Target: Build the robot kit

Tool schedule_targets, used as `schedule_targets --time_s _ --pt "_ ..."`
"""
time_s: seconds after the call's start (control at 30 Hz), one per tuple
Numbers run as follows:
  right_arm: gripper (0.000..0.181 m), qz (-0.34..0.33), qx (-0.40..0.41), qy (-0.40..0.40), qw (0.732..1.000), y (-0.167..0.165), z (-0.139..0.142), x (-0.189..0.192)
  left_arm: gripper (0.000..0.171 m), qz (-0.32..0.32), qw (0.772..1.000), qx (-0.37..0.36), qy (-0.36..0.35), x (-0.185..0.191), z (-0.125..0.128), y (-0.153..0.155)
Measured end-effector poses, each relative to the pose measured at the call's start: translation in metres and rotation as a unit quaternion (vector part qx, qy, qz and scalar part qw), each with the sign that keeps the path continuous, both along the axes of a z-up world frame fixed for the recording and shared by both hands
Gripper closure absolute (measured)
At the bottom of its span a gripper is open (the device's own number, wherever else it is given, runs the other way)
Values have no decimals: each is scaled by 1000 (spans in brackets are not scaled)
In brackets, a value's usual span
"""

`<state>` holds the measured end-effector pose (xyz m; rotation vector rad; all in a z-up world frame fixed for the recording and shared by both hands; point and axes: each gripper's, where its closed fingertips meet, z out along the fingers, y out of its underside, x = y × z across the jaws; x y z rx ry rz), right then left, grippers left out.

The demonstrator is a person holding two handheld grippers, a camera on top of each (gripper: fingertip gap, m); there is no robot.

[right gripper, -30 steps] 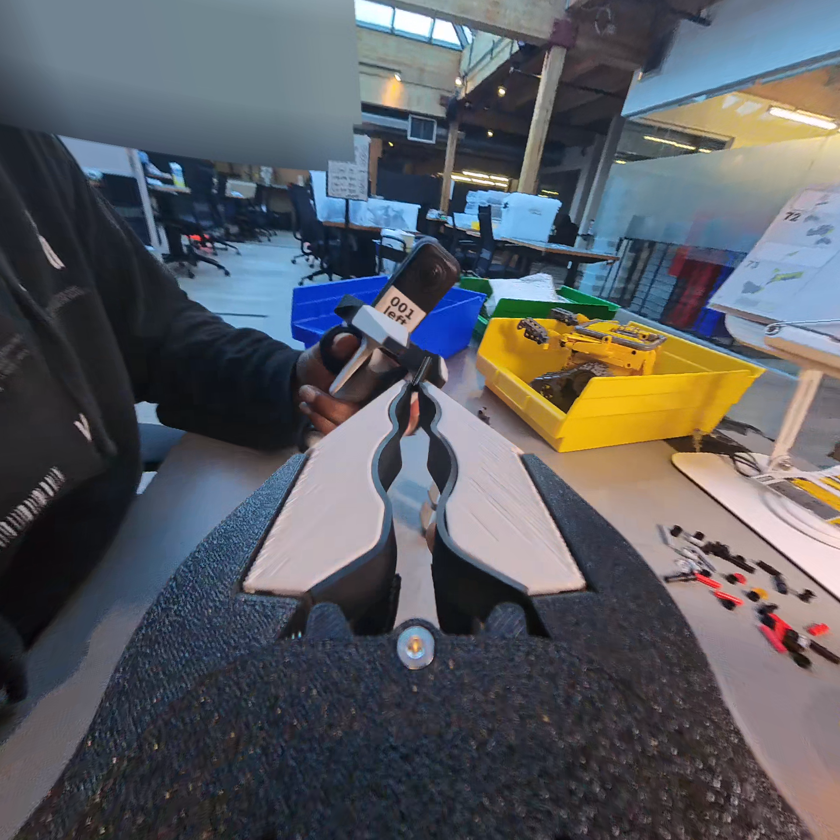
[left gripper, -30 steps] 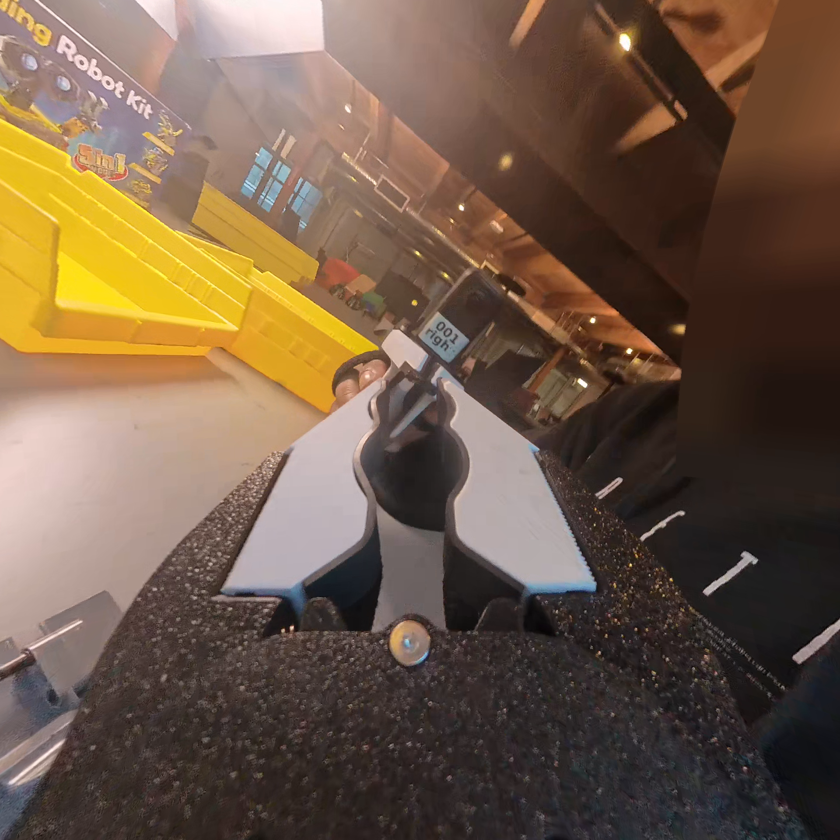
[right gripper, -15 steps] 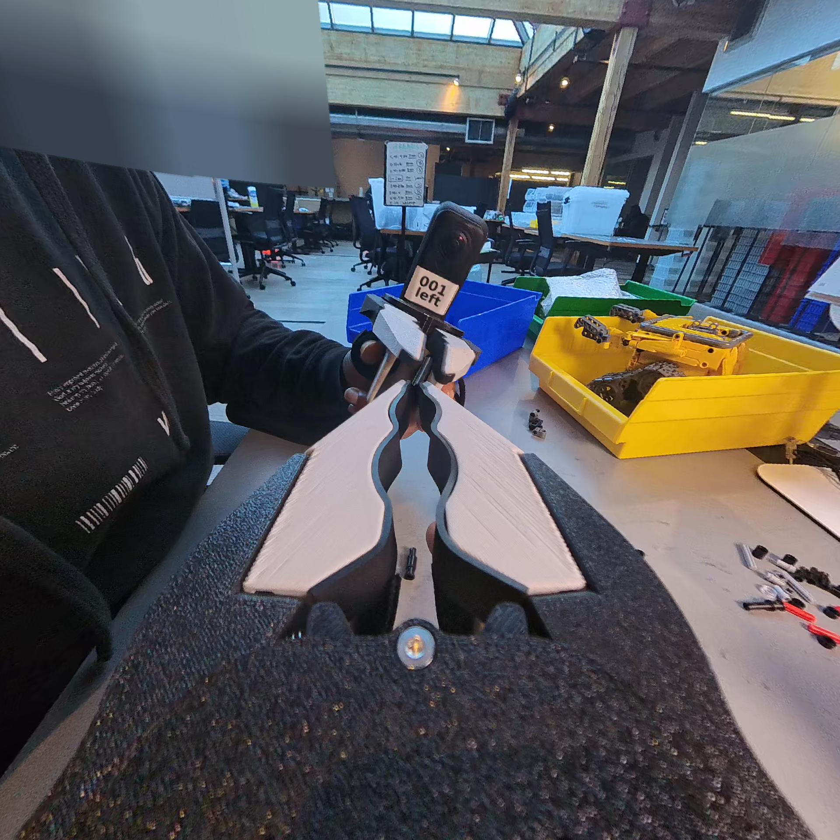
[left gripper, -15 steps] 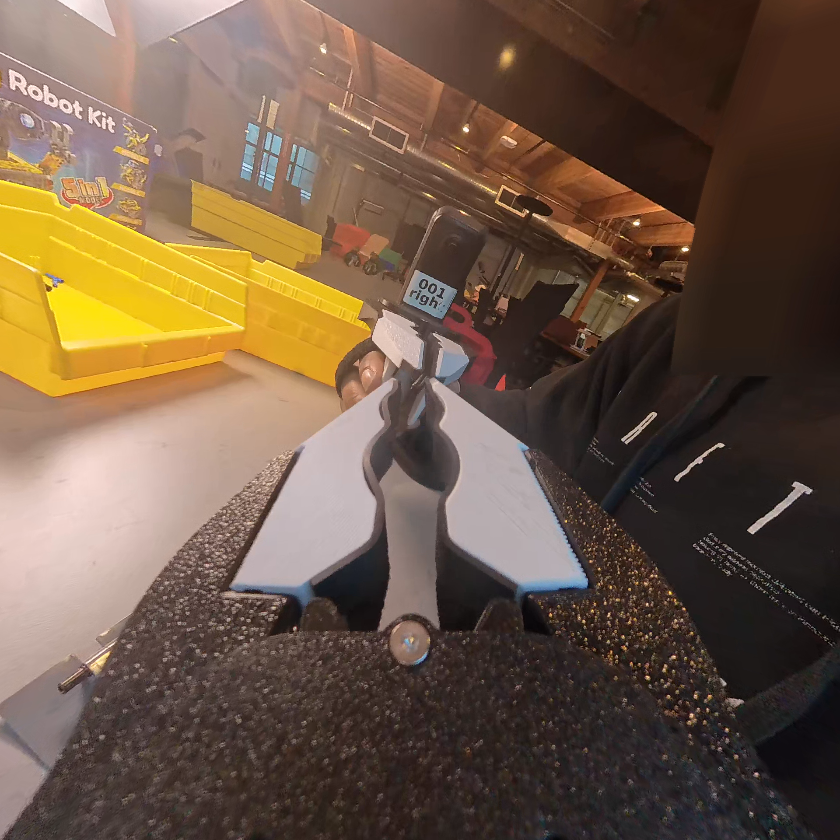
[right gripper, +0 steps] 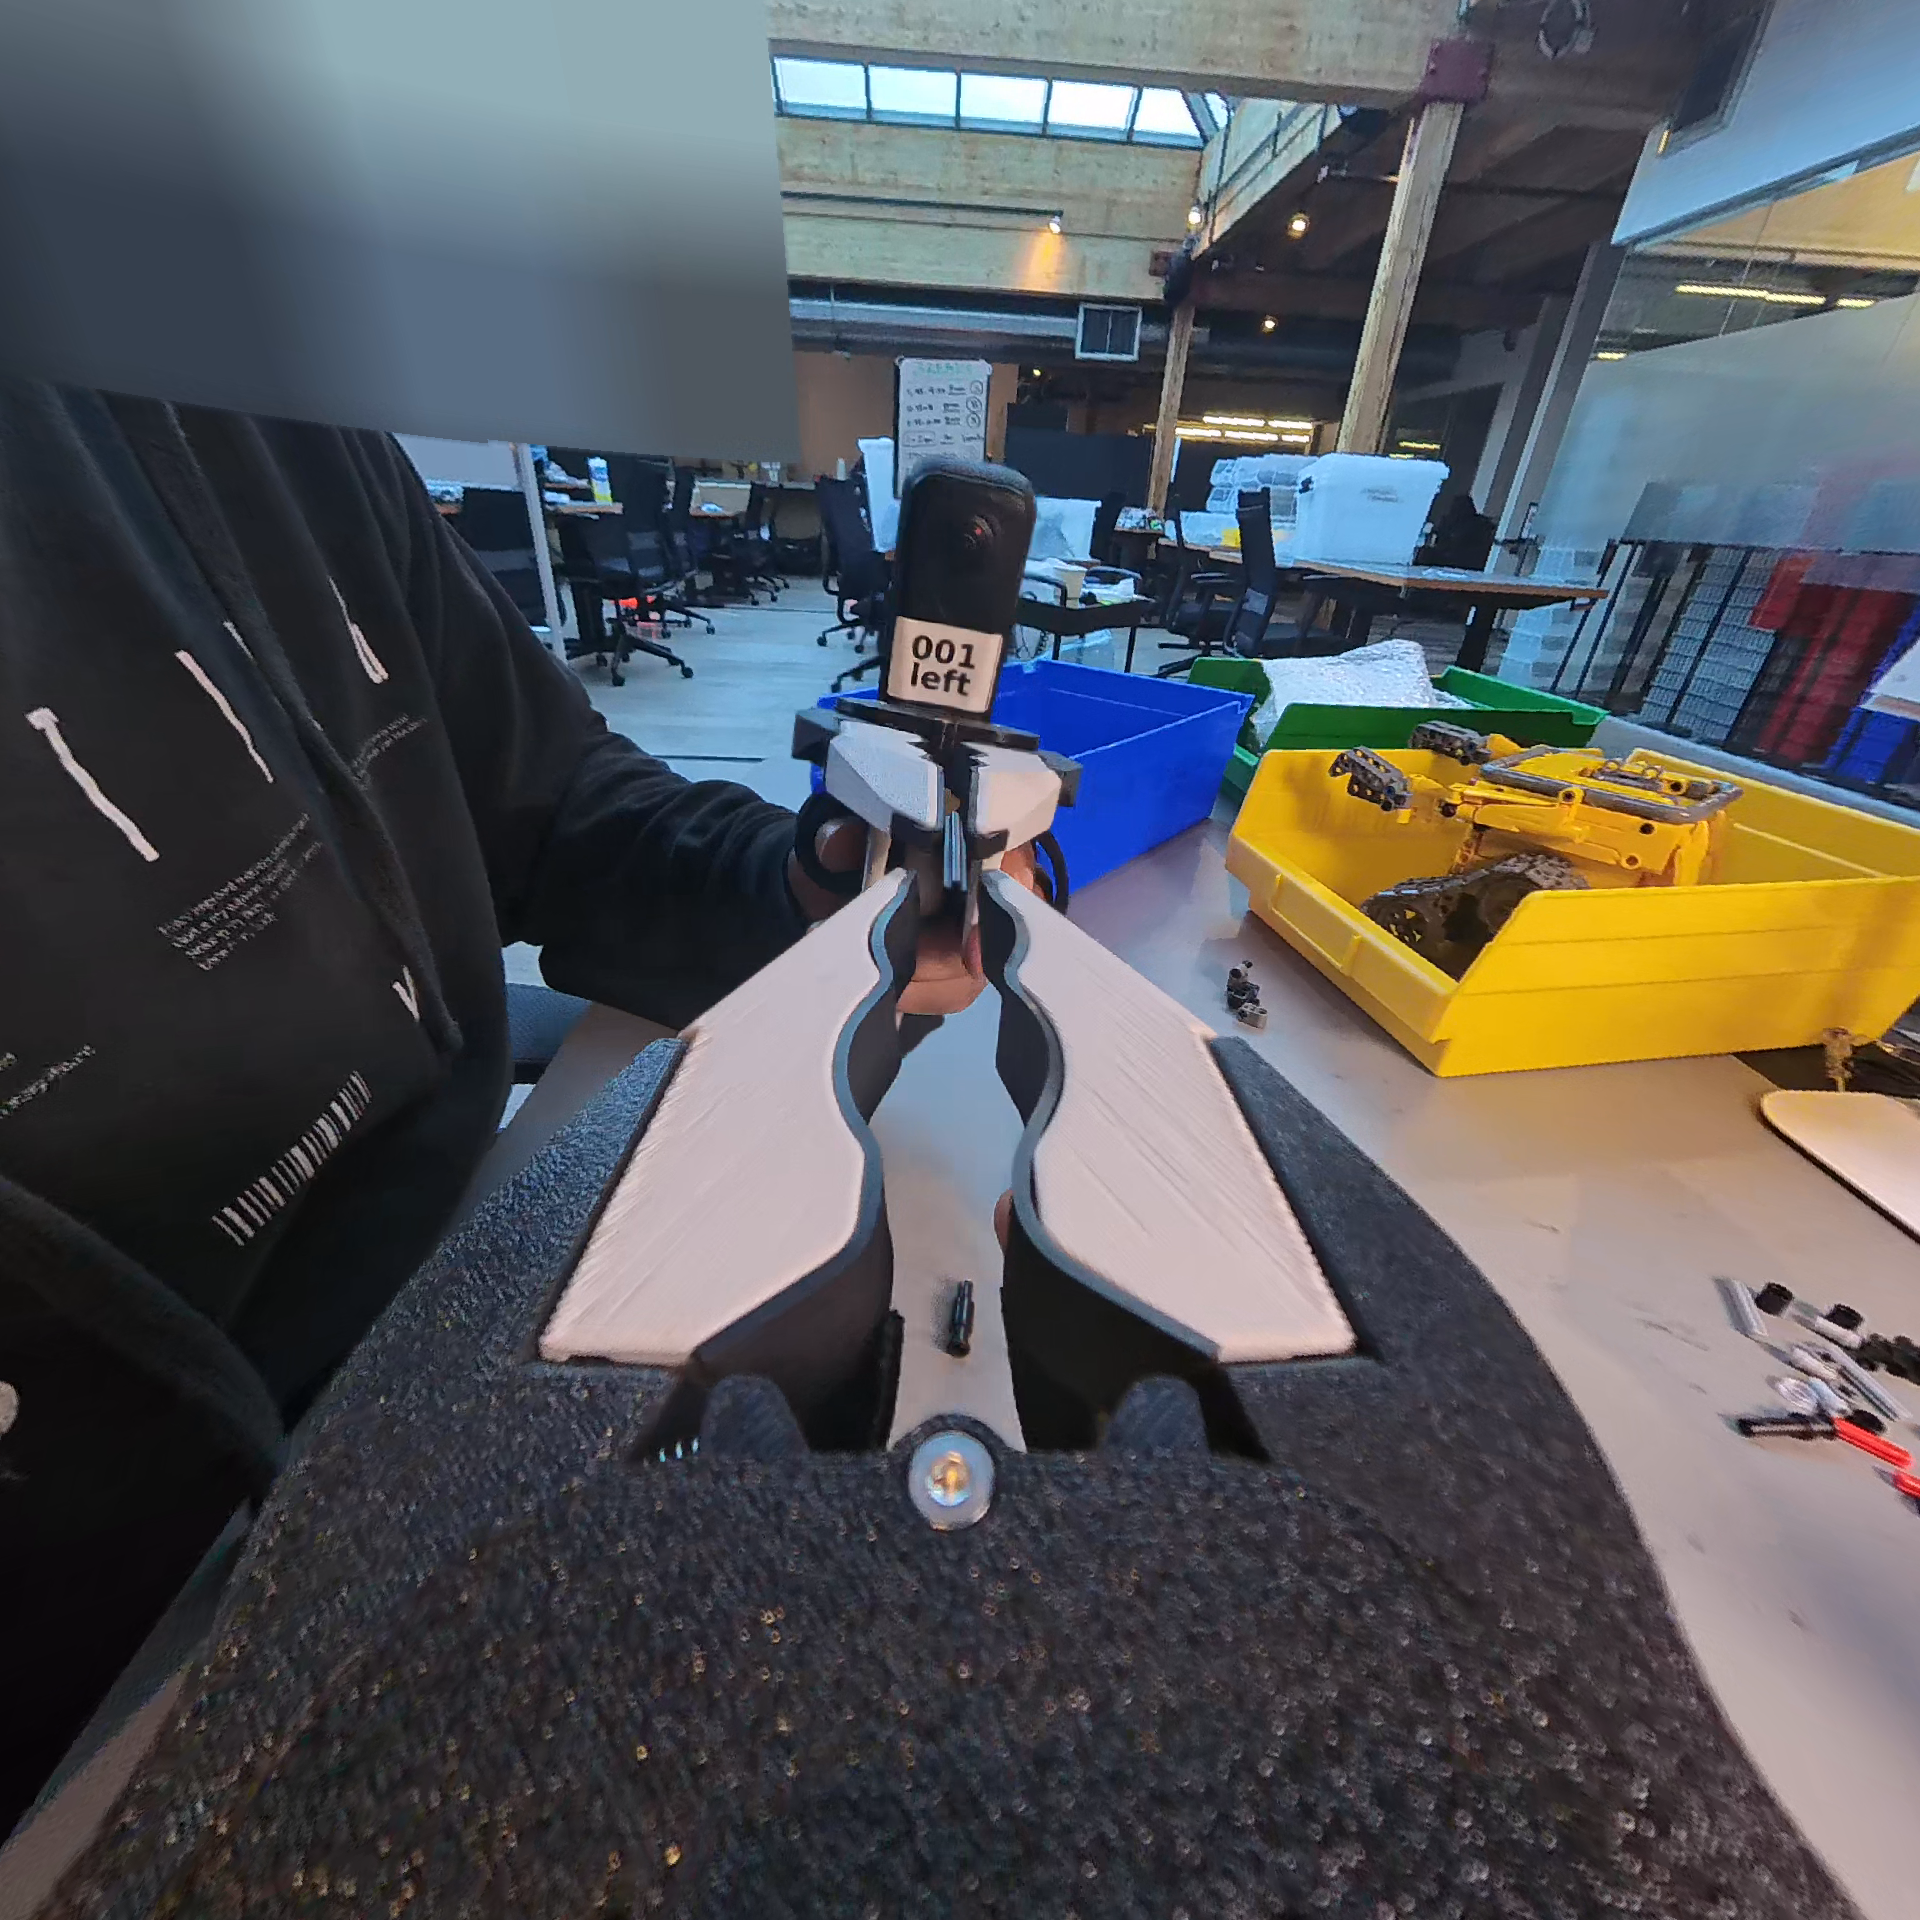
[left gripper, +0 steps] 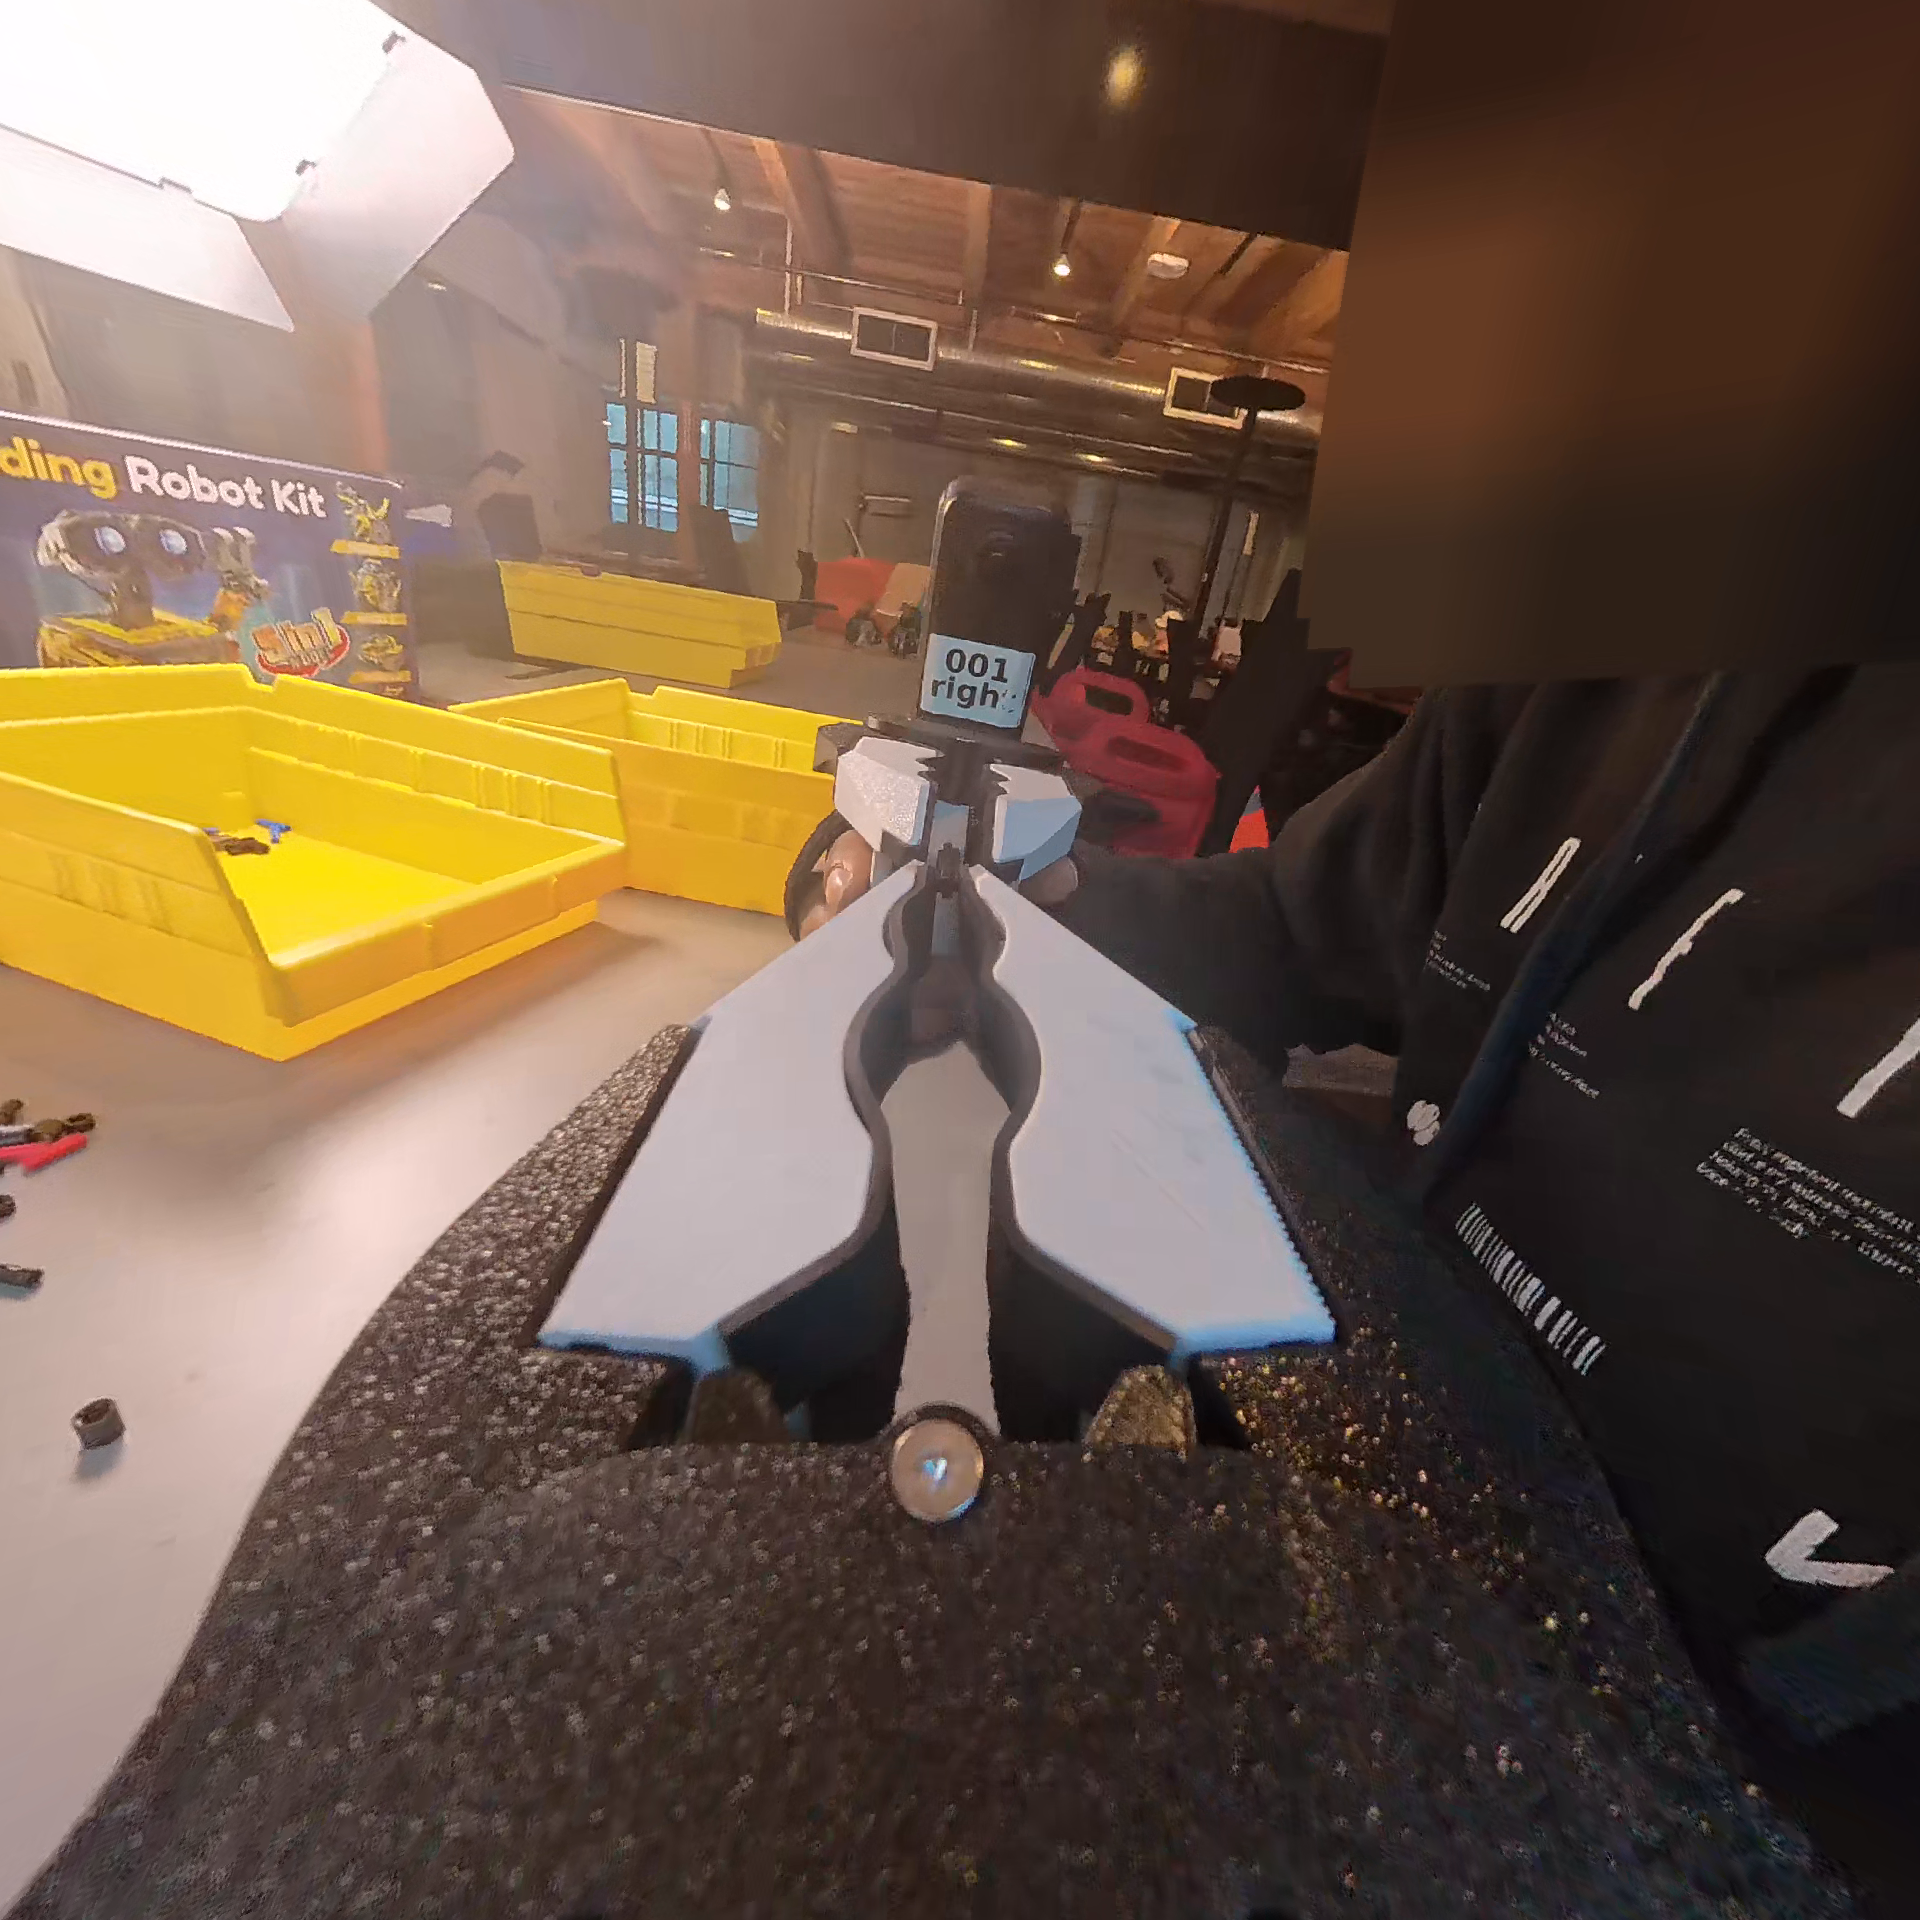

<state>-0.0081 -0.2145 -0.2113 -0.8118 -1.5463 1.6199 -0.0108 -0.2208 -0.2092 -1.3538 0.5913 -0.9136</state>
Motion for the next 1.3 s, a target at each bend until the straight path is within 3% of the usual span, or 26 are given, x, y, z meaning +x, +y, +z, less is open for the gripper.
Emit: schedule_targets --time_s 0.5,0.63,0.73,0.83,0.93,1.1,1.3 --pt "176 17 -8 -3 1000 -10 0 0 168 5 999 34 29 10 -1 -4" --pt "177 20 -7 -17 1000 -7 -5 -1 168 1 999 13 43 9 -7 -2" --pt "177 6 8 -28 1000 7 -10 1 154 0 991 -51 123 1 -37 4" --pt "177 -14 35 -52 998 29 -18 7 150 1 953 -120 278 -13 -94 4" --pt "177 -27 60 -85 994 44 -34 14 150 -5 918 -165 362 -18 -135 1" --pt "177 -14 74 -104 992 42 -42 23 154 -9 894 -186 408 -16 -162 1" --pt "177 7 86 -123 989 31 -56 23 161 -6 889 -177 423 -13 -168 4"
